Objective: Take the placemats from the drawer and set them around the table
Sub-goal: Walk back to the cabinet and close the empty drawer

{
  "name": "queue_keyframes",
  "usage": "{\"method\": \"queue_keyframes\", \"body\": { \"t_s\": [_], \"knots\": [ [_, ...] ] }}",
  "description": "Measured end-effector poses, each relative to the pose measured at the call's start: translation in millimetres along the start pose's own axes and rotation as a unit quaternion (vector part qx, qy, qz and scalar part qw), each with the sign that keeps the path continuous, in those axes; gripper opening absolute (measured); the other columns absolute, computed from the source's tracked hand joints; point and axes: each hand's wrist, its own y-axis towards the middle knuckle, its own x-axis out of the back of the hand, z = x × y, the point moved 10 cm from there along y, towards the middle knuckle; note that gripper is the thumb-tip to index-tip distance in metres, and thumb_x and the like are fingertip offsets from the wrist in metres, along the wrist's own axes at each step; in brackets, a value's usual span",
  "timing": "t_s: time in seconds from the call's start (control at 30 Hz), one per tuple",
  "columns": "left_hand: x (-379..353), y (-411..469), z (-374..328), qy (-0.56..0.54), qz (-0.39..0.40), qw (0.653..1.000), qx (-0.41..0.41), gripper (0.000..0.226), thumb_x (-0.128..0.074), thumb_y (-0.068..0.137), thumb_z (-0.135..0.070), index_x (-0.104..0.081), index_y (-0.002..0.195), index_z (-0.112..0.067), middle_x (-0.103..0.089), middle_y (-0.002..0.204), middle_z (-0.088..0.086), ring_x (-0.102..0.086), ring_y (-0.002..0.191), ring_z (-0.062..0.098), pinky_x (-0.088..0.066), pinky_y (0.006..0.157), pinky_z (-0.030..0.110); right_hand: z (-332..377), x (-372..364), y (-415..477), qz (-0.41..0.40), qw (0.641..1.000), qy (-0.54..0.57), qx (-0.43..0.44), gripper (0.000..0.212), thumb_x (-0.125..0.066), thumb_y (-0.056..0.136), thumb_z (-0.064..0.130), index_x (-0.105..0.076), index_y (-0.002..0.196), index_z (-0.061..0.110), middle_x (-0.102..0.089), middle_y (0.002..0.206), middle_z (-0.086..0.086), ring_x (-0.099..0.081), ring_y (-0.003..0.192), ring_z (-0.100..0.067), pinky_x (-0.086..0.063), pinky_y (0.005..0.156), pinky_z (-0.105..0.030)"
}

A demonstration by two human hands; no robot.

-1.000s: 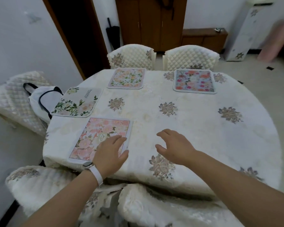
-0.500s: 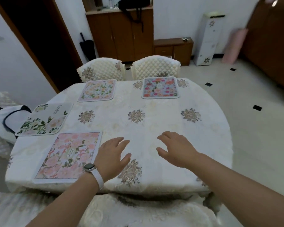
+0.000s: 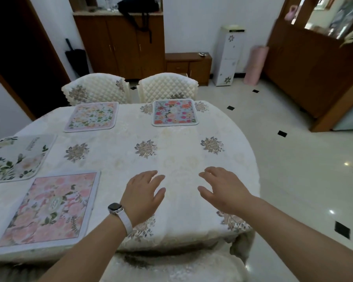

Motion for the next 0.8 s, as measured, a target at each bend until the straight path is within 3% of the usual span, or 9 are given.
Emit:
{"method": "queue_keyframes", "body": {
  "t_s": [0.1, 0.3, 0.8],
  "knots": [
    [-6, 17, -22, 0.011, 0.012, 1.0, -0.003, 0.05, -0.041, 0.093, -0.043, -0.057, 0.136, -0.022, -0.053, 0.142, 0.003, -0.045, 0.133, 0.025, -0.032, 0.109, 0.041, -27, 11, -2, -0.015, 1.0, 0.018, -0.009, 0.052, -0.036, 0.097, 0.054, -0.045, 0.141, 0.027, -0.043, 0.146, 0.003, -0.037, 0.132, -0.018, -0.029, 0.106, -0.037],
    [-29, 72, -107, 0.025, 0.014, 0.999, -0.018, 0.051, -0.042, 0.091, -0.044, -0.058, 0.135, -0.023, -0.055, 0.141, 0.004, -0.047, 0.131, 0.026, -0.034, 0.107, 0.041, -131, 32, -17, -0.037, 0.998, 0.046, -0.039, 0.053, -0.036, 0.098, 0.053, -0.045, 0.142, 0.026, -0.042, 0.147, 0.002, -0.036, 0.134, -0.019, -0.03, 0.107, -0.037],
    [-128, 228, -447, 0.008, 0.04, 0.991, -0.13, 0.049, -0.045, 0.09, -0.043, -0.062, 0.13, -0.021, -0.059, 0.136, 0.007, -0.052, 0.126, 0.028, -0.038, 0.104, 0.042, -470, 105, -126, -0.055, 0.987, 0.04, -0.147, 0.053, -0.035, 0.095, 0.053, -0.048, 0.138, 0.025, -0.046, 0.142, 0.001, -0.038, 0.131, -0.02, -0.031, 0.106, -0.037]
  ]
}}
